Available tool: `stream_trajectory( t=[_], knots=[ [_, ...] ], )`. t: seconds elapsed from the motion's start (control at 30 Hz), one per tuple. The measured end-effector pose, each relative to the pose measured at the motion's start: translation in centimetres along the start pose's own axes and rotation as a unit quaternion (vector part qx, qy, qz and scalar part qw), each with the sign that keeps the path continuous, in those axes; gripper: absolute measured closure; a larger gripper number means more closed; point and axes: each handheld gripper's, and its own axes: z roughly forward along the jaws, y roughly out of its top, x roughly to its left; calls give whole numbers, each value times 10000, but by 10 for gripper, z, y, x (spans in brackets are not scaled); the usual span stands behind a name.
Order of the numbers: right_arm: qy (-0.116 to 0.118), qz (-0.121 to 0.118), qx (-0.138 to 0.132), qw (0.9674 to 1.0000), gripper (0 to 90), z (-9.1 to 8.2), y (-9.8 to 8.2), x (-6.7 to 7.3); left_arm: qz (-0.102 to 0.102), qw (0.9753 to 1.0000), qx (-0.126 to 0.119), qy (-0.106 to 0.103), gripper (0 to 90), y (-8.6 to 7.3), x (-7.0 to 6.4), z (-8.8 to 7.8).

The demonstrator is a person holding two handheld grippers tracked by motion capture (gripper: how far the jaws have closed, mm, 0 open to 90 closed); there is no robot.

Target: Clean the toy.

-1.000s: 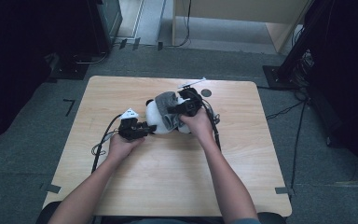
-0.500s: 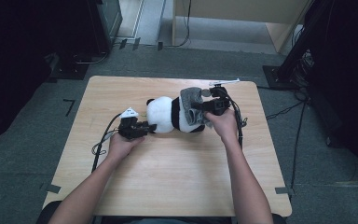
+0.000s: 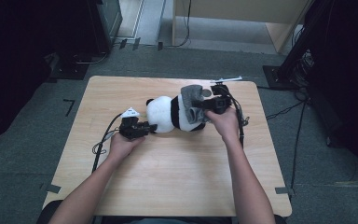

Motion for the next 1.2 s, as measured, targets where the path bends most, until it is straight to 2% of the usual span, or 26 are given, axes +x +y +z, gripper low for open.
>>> stream_trajectory(
  t=[0.13, 0.17, 0.3, 0.43, 0.5, 0.53, 0.67, 0.8, 0.97, 1.07, 1.2],
  knots=[
    [159, -241, 145, 9995, 759, 29, 11, 29, -9, 10000, 0, -8, 658, 0, 0, 0],
    [206, -285, 228, 9991, 759, 41, 13, 38, -2, 10000, 1, -7, 658, 0, 0, 0],
    [367, -330, 464, 9977, 758, 81, 15, 58, 1, 10000, 5, -9, 657, 0, 0, 0],
    [372, -372, 708, 9961, 756, 113, 12, 72, 23, 10000, 48, 8, 658, 0, 0, -1],
    [235, -409, 820, 9955, 755, 122, 9, 74, -28, 10000, 92, 19, 659, 0, 0, -1],
    [266, -363, 816, 9957, 755, 124, 8, 73, -47, 9999, 101, 7, 659, 0, 1, -1],
    [206, -377, 808, 9958, 755, 118, 9, 69, -20, 10000, 88, 25, 662, 0, 0, -1],
    [86, -334, 783, 9963, 755, 104, 11, 60, -15, 10000, 90, 39, 665, 0, 0, -1],
    [-29, -172, 619, 9979, 755, 80, 9, 39, -18, 10000, 85, 37, 665, 0, 1, -1],
    [59, 22, 487, 9988, 755, 65, 7, 25, 2, 10000, 77, 48, 667, 1, 0, -1],
    [1, 20, 372, 9993, 755, 46, 7, 15, 2, 10000, 85, 49, 673, 1, 0, -2]
  ],
)
